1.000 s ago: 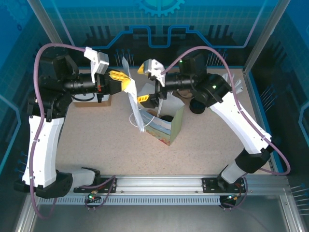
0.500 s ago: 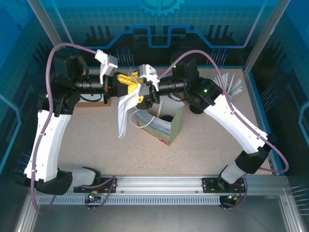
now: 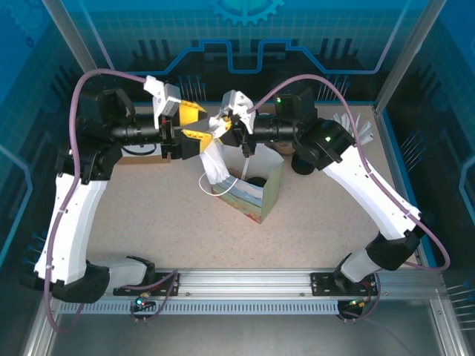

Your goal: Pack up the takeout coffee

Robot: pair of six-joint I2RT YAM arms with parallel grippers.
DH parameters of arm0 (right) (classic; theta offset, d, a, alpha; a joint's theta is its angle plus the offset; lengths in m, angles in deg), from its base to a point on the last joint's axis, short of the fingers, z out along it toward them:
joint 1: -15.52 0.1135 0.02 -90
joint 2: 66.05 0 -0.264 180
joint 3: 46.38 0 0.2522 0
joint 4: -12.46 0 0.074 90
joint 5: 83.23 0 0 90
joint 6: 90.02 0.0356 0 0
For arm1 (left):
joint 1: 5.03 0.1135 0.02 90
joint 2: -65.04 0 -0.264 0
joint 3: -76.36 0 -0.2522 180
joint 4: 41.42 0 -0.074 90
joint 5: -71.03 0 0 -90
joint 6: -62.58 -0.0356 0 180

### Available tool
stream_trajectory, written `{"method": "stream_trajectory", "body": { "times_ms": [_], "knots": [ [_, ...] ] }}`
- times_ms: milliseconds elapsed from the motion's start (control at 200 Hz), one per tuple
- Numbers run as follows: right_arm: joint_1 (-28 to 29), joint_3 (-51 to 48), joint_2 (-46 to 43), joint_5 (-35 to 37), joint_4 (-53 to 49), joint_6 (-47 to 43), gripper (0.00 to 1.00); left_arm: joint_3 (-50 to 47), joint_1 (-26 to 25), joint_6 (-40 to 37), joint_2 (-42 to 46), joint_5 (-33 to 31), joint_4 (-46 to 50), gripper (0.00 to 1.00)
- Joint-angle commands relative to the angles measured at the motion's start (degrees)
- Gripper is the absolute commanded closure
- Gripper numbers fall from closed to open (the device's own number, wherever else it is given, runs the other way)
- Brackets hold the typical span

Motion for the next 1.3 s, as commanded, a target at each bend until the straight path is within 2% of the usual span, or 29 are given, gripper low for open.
{"method": "stream_trajectory", "body": {
  "times_ms": [0, 35, 205, 320, 450, 605, 760, 895, 1066, 1161, 1206, 1296],
  "knots": [
    [-1.51, -1.46, -2.65, 9.88, -2.59, 1.71, 1.0, -3.3, -0.26, 2.09, 6.6, -10.84, -3.54, 0.26],
    [-2.28, -1.38, -2.69, 11.72, -3.45, 2.39, 1.0, -5.22, -0.24, 3.14, 8.6, -13.9, -4.24, 0.26],
    [-4.21, -0.7, -2.13, 12.05, -7.92, 10.04, 1.0, -15.28, -0.24, 9.14, 17.28, -25.84, -5.23, 0.25],
    [-3.44, -1.33, -1.61, 15.08, -10.21, 16.63, 1.0, -22.35, -0.24, 11.56, 21.84, -29.36, -5.06, 0.25],
    [-1.97, -4.61, -1.07, 20.83, -10.47, 18.55, 1.0, -26.88, -0.24, 12.87, 24.46, -33.5, -3.56, 0.25],
    [-1.06, -5.56, 1.03, 29.99, -11.9, 19.71, 1.0, -29.58, -0.24, 14.45, 24.68, -34.19, -3.12, 0.25],
    [2.3, -6.15, 2.86, 45.54, -15.01, 18.24, 1.0, -30.82, -0.24, 15.34, 23.98, -34.22, -3.45, 0.25],
    [4.06, -5.09, 5.02, 50.64, -19.68, 18.79, 1.0, -30.82, -0.24, 15.48, 23.43, -34.13, -3.53, 0.25],
    [7.07, -5.33, 8.3, 53.19, -24.45, 16.02, 0.99, -30.97, -0.24, 15.47, 23.5, -34.5, -3.29, 0.25],
    [7.88, -6.6, 9.6, 50.25, -24.52, 14.75, 0.98, -31.23, -0.24, 15.55, 23.59, -34.42, -3.2, 0.25],
    [7.93, -6.8, 10.34, 47.73, -24.44, 14.39, 0.96, -31.35, -0.25, 15.56, 23.55, -34.33, -3.22, 0.25],
    [7.88, -5.75, 12.96, 45.85, -26.15, 13.8, 0.82, -31.43, -0.24, 15.59, 23.55, -34.4, -3.07, 0.25]
  ]
}}
